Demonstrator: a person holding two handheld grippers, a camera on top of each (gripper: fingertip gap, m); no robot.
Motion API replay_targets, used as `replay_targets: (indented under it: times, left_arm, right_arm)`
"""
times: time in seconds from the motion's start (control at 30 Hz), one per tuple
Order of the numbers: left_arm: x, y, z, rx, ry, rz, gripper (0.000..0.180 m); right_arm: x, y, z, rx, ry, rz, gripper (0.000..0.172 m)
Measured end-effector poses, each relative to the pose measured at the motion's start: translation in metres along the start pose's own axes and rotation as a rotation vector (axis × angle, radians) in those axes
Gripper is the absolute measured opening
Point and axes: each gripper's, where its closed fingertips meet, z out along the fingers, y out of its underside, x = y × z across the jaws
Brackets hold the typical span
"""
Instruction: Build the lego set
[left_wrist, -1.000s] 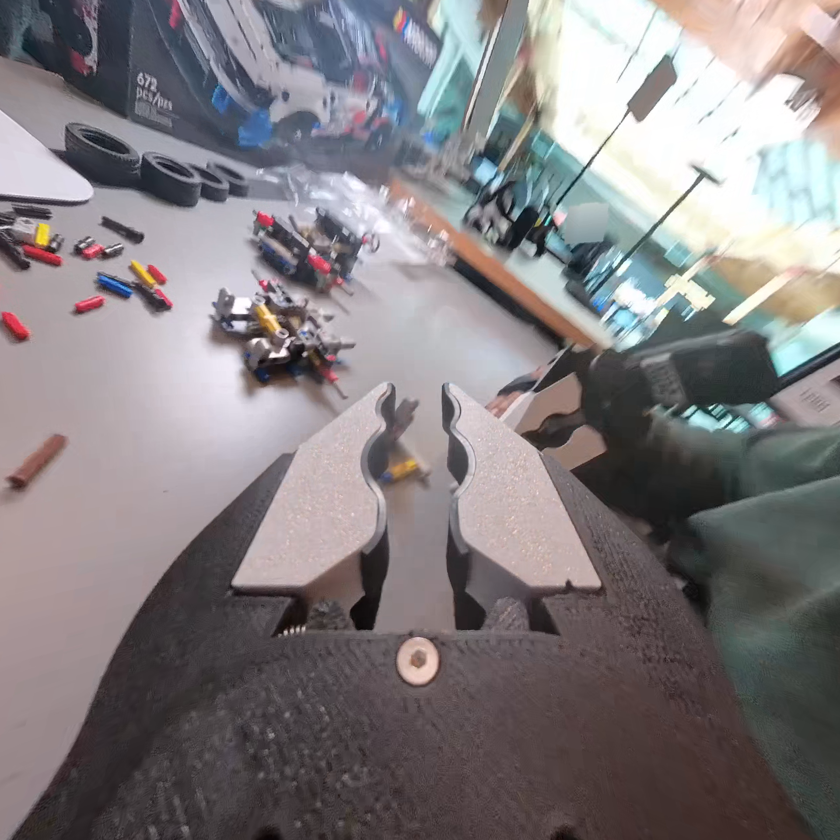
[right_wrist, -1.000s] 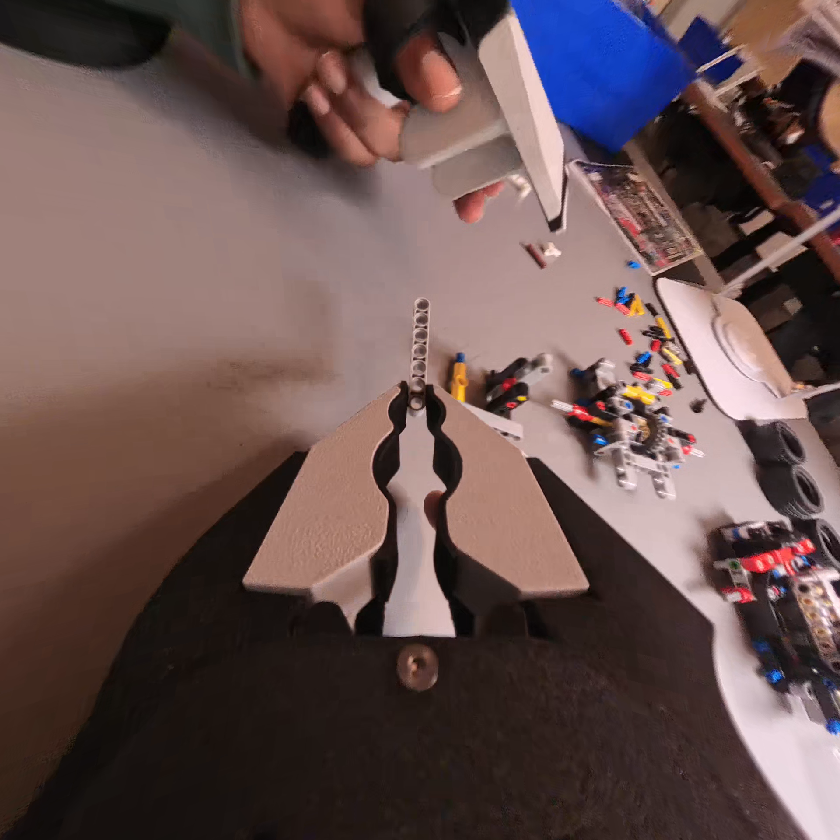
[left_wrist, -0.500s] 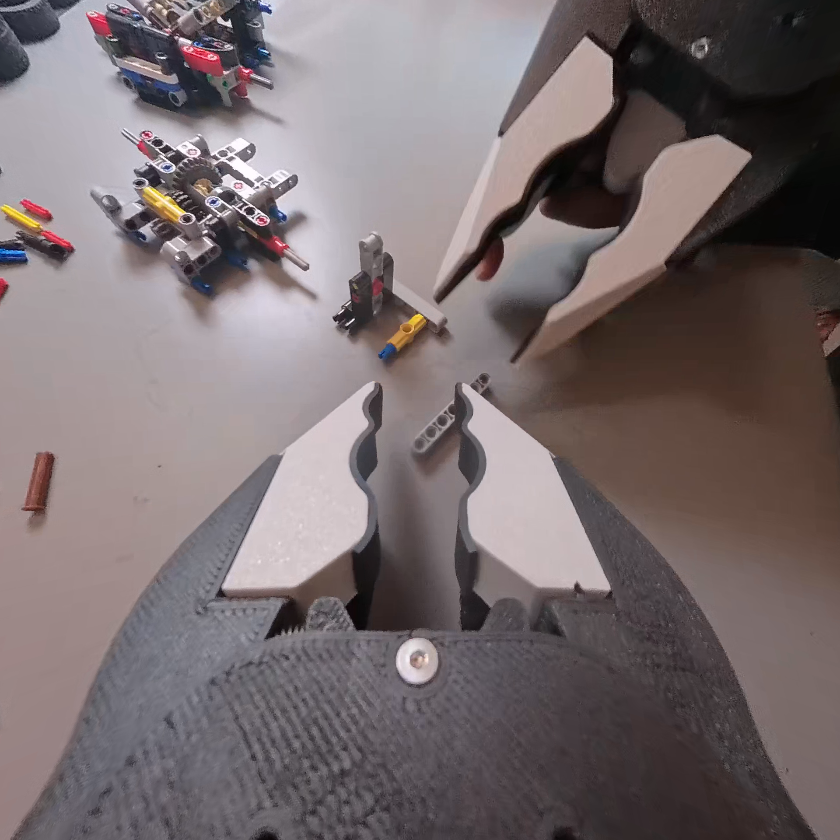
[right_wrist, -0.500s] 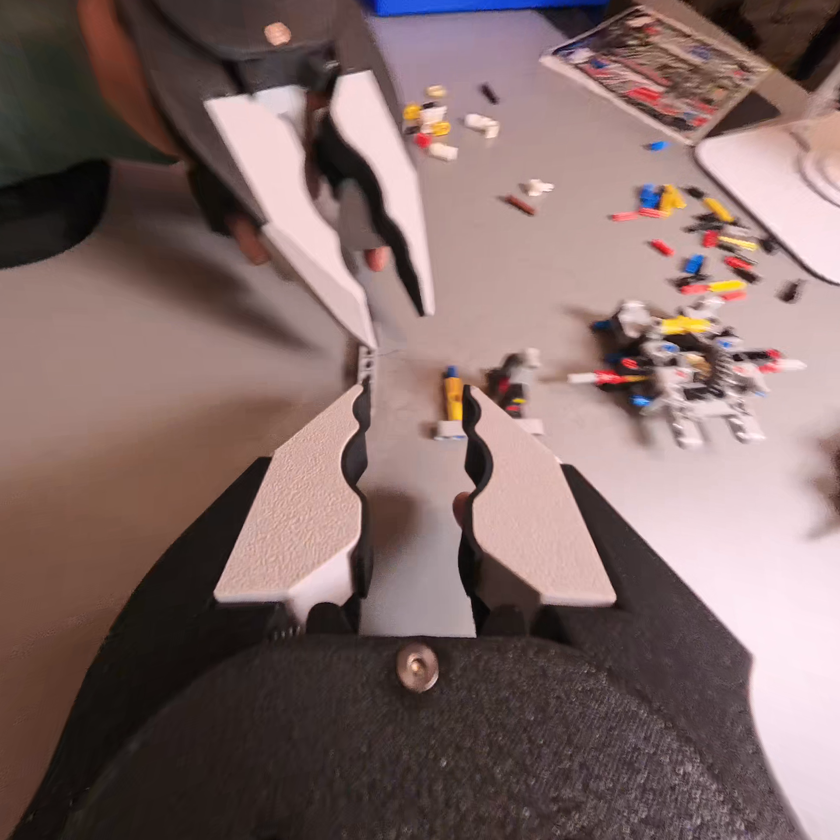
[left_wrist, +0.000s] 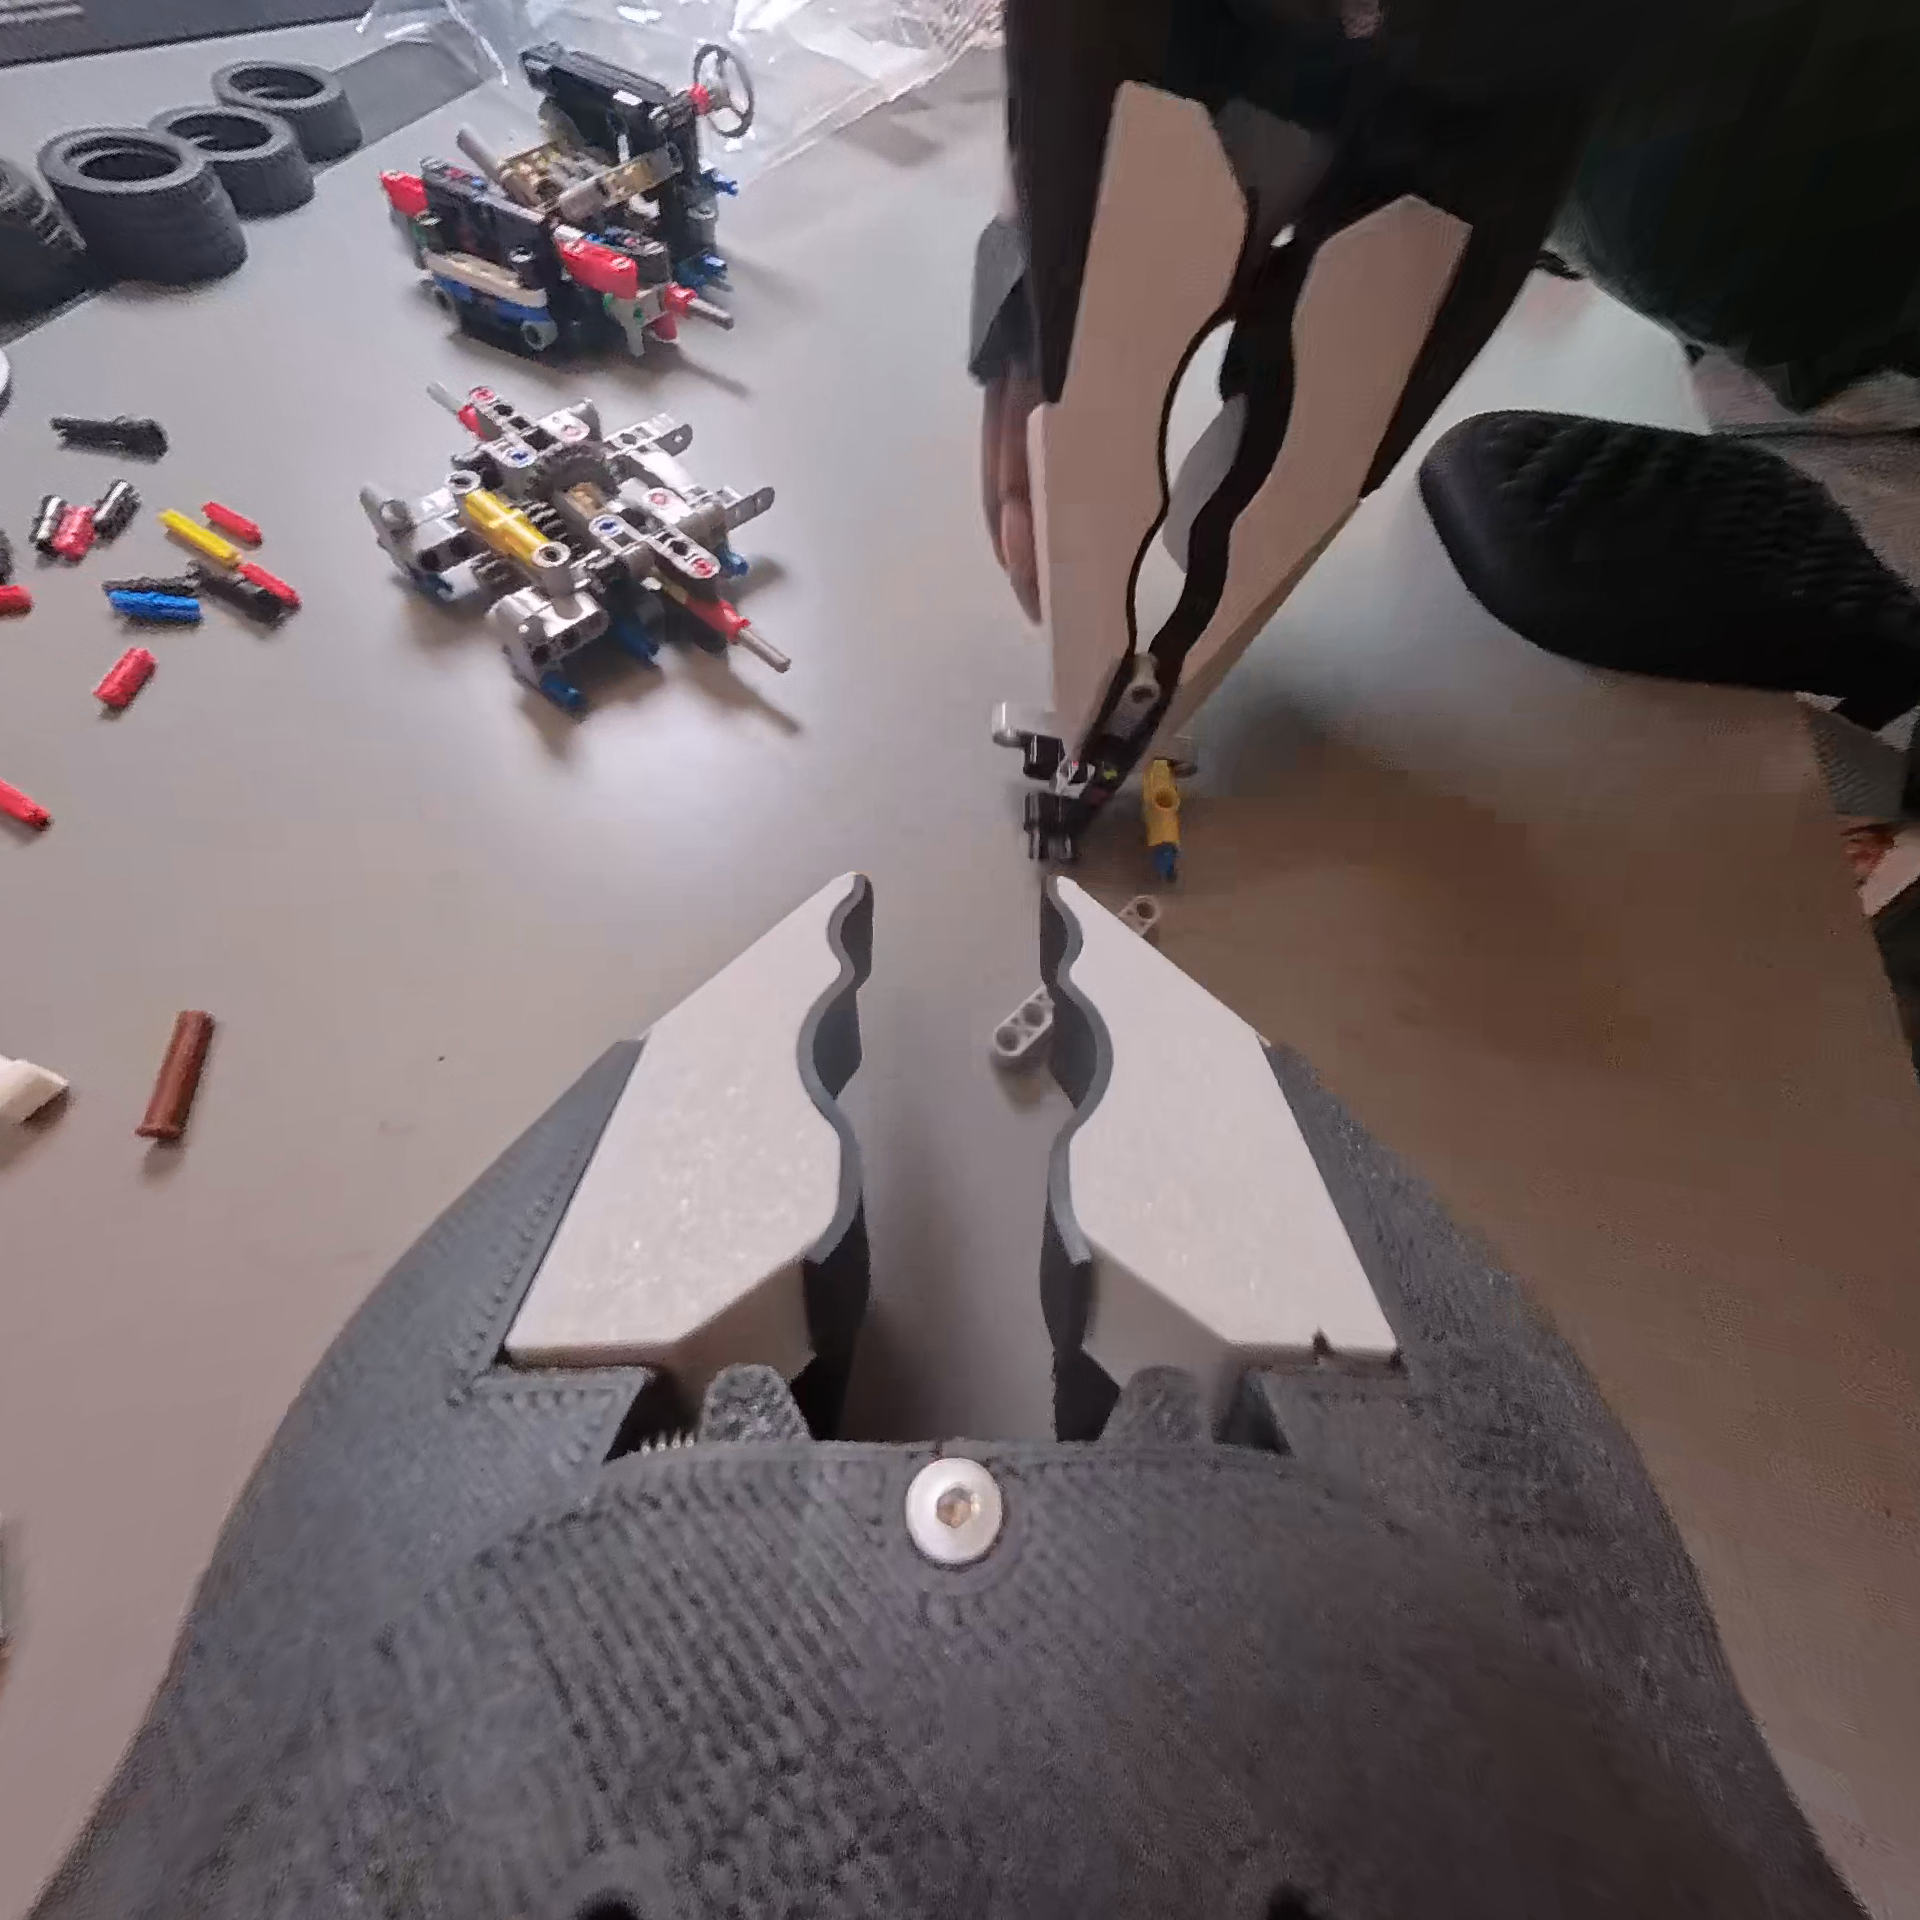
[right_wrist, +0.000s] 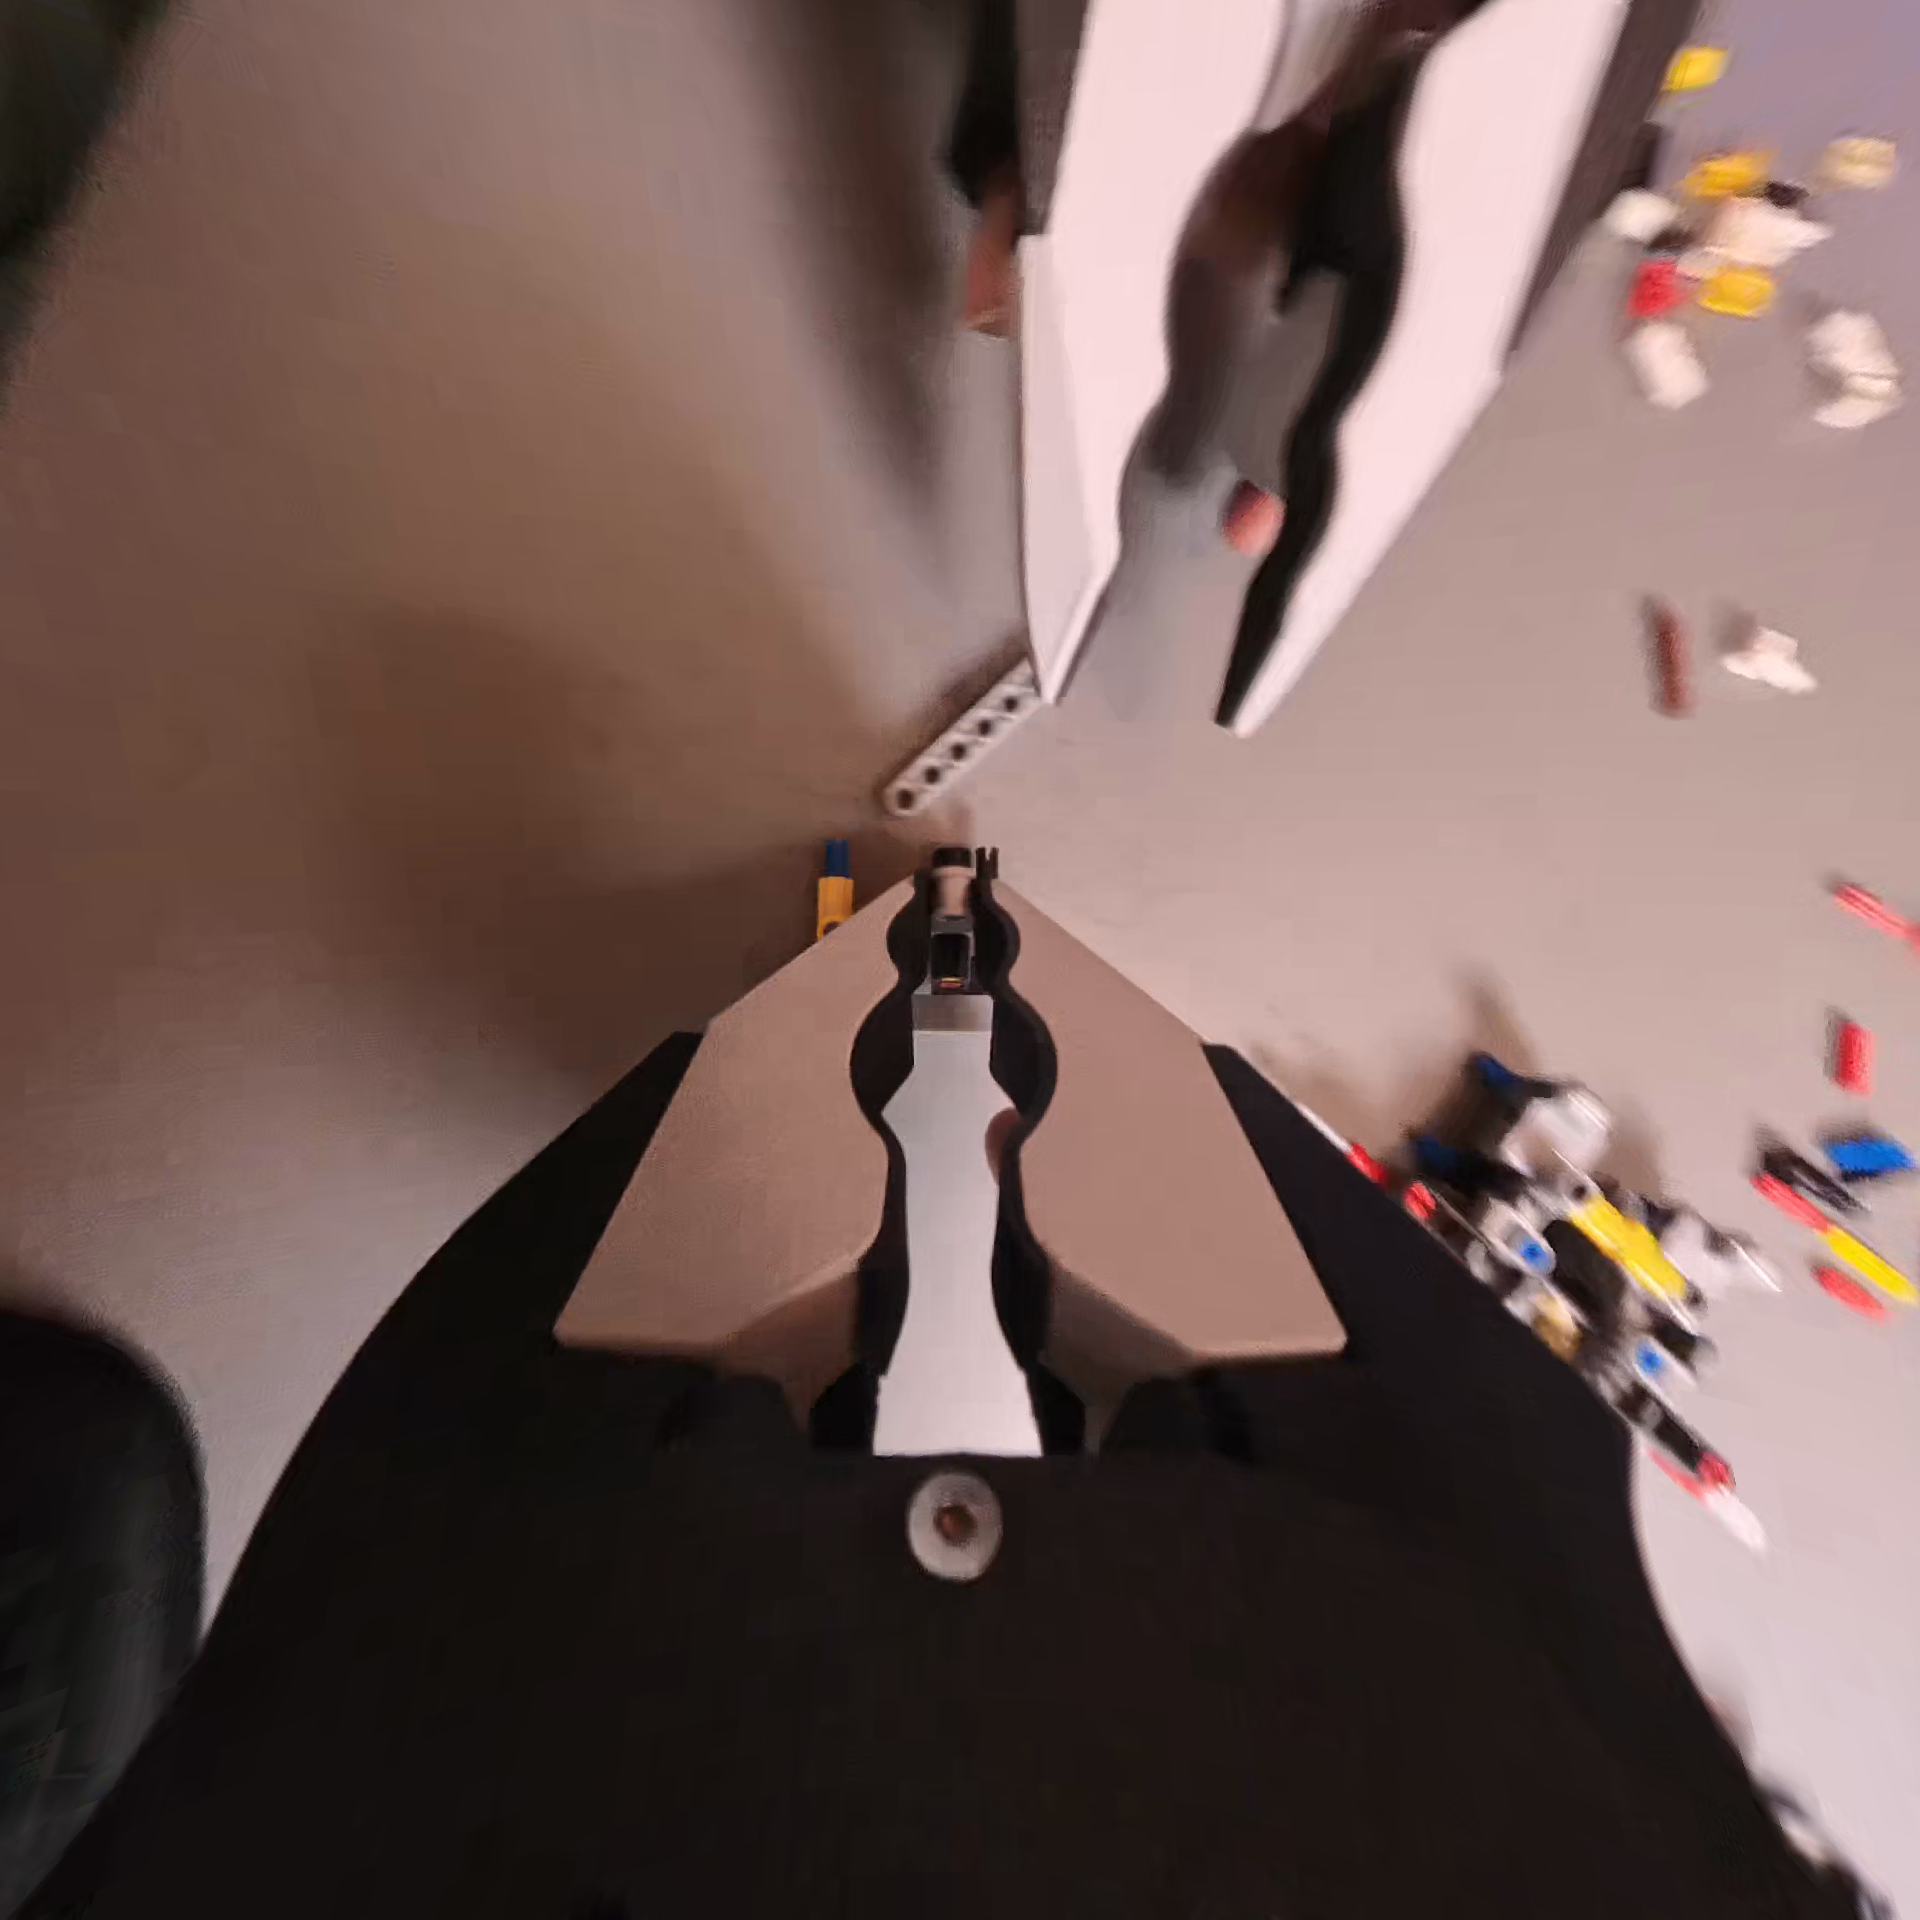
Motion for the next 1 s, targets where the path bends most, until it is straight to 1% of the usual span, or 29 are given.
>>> replay_targets:
  times: [0.03,0.07,0.13,0.2,0.23,0.3,0.33,0.4,0.47,0.5,0.53,0.6,0.7,0.77,0.83,0.9,1.0]
  left_arm:
    - [0.006,-0.001,0.001,0.003,0.026,0.016,0.032]
    - [0.013,-0.001,0.003,-0.006,0.048,0.039,0.034]
    - [0.024,0.003,0.009,-0.04,0.081,0.089,0.038]
    - [0.031,0.008,0.014,-0.075,0.089,0.134,0.039]
    - [0.034,0.009,0.017,-0.085,0.089,0.15,0.038]
    - [0.038,0.012,0.019,-0.114,0.093,0.168,0.036]
    - [0.038,0.014,0.02,-0.127,0.087,0.176,0.035]
    - [0.041,0.016,0.02,-0.139,0.096,0.181,0.032]
    - [0.045,0.017,0.019,-0.143,0.116,0.182,0.029]
    - [0.046,0.017,0.018,-0.141,0.117,0.185,0.028]
    - [0.046,0.016,0.018,-0.141,0.117,0.188,0.028]
    - [0.047,0.016,0.018,-0.142,0.116,0.19,0.028]
    - [0.049,0.017,0.023,-0.154,0.106,0.198,0.028]
    - [0.054,0.018,0.026,-0.167,0.105,0.206,0.029]
    - [0.063,0.019,0.029,-0.178,0.127,0.219,0.03]
    - [0.077,0.022,0.03,-0.192,0.179,0.238,0.03]
    - [0.086,0.024,0.028,-0.198,0.205,0.28,0.028]
  right_arm:
    - [-0.008,-0.001,0.001,-0.013,-0.079,-0.023,0.006]
    - [-0.012,-0.001,0.003,-0.034,-0.117,-0.065,0.006]
    - [-0.012,0.001,0.008,-0.079,-0.127,-0.142,0.007]
    - [-0.014,-0.004,0.01,-0.057,-0.136,-0.157,0.009]
    - [-0.013,-0.004,0.011,-0.049,-0.125,-0.154,0.016]
    - [-0.01,-0.001,0.01,-0.056,-0.086,-0.112,0.042]
    - [-0.008,0.002,0.006,-0.06,-0.061,-0.077,0.051]
    - [-0.005,0.005,-0.005,-0.046,0.015,0.008,0.058]
    - [-0.01,0.008,-0.013,-0.018,0.081,0.132,0.057]
    - [-0.015,0.012,-0.014,-0.021,0.12,0.208,0.053]
    - [-0.023,0.016,-0.013,-0.036,0.147,0.279,0.052]
    - [-0.033,0.024,-0.009,-0.069,0.236,0.416,0.055]
    - [-0.043,0.019,-0.001,-0.032,0.328,0.569,0.058]
    - [-0.042,0.019,0.005,-0.043,0.398,0.592,0.06]
    - [-0.041,0.018,0.012,-0.039,0.408,0.616,0.06]
    - [-0.038,0.021,0.016,-0.048,0.397,0.619,0.058]
    - [-0.035,0.022,0.015,-0.06,0.363,0.567,0.047]
